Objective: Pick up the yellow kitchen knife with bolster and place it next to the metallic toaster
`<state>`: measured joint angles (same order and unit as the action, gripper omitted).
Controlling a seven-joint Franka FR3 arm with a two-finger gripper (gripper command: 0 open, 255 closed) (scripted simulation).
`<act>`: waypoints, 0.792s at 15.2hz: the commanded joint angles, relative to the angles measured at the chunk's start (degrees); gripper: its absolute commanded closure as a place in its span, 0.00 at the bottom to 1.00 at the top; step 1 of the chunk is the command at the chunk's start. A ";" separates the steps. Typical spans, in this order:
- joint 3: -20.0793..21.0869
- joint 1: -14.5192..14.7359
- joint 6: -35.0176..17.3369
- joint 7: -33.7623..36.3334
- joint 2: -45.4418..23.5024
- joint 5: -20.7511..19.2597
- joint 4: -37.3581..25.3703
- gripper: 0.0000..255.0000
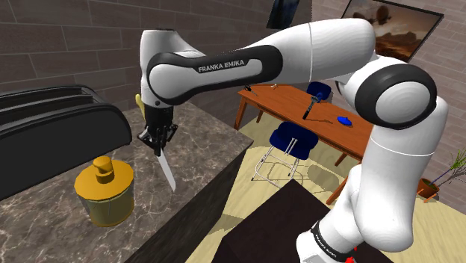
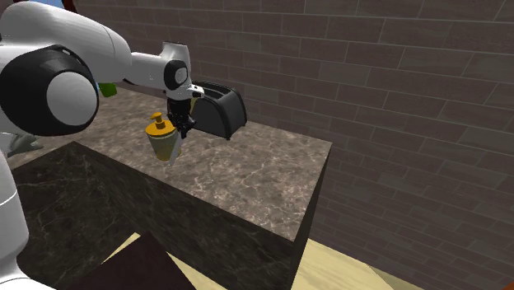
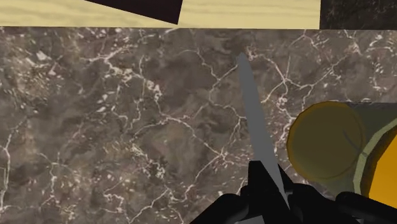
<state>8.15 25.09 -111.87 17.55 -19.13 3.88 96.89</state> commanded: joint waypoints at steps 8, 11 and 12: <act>-0.11 0.11 -6.01 -0.39 -2.58 -0.16 3.43 1.00; -0.15 0.16 -7.93 -0.50 -3.61 -0.23 4.33 1.00; -0.17 0.18 -8.56 -0.54 -3.97 -0.25 4.61 1.00</act>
<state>7.94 25.18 -120.22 17.03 -22.42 3.65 101.42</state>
